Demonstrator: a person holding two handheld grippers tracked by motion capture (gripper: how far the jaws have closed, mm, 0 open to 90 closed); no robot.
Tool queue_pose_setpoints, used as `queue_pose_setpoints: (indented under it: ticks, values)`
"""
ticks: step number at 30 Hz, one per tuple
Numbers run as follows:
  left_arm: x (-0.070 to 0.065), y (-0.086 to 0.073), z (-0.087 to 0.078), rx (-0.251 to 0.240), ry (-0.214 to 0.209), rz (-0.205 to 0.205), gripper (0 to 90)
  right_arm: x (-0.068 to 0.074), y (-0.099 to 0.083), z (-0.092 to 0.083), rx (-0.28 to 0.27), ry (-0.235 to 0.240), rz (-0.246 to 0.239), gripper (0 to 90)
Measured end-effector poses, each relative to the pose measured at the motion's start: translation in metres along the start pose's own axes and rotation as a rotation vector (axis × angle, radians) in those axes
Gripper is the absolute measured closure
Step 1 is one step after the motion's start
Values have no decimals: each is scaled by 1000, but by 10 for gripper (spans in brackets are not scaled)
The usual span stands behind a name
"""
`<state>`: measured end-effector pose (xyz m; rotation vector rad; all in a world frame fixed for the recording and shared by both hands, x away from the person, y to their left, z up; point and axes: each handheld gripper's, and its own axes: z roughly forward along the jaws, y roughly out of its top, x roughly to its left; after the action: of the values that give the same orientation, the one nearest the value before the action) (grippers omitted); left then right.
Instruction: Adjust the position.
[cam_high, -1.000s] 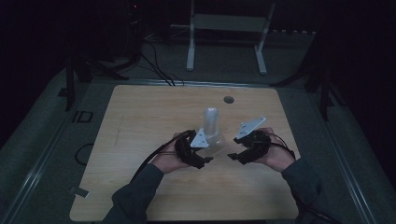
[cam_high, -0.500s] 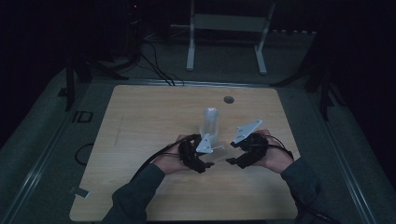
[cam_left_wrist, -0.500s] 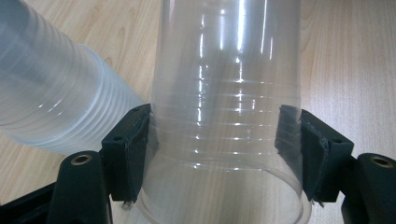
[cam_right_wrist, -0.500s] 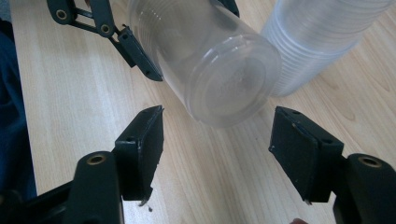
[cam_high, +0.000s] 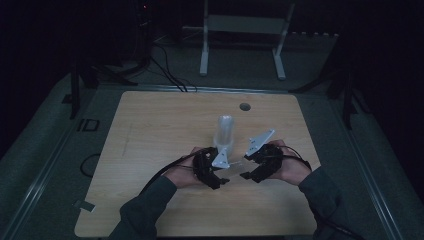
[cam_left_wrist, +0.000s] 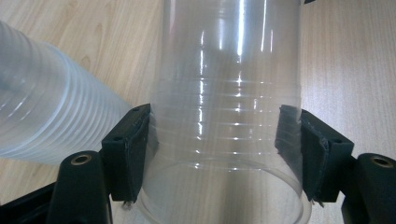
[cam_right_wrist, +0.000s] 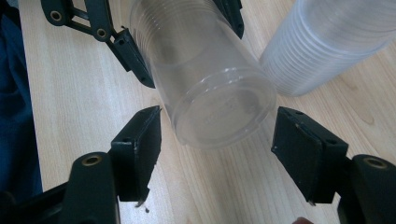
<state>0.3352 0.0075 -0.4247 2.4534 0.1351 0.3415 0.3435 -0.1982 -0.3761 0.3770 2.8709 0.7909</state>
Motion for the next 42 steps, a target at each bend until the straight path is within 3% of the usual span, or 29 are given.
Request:
queue_pose_setpoints:
  ticks: [11,19,29,37,42]
  values:
    - [-6,5,5,40,-17,50,294,2,0,7,30,34,-27,324]
    - [-10,8,6,69,-8,87,294,5,2,11,67,49,-43,321]
    - [-12,9,7,61,-7,102,295,8,3,19,107,57,-62,323]
    - [-15,9,7,63,-2,112,291,9,3,21,109,67,-72,391]
    - [-17,10,8,62,26,121,269,9,2,20,104,65,-75,413]
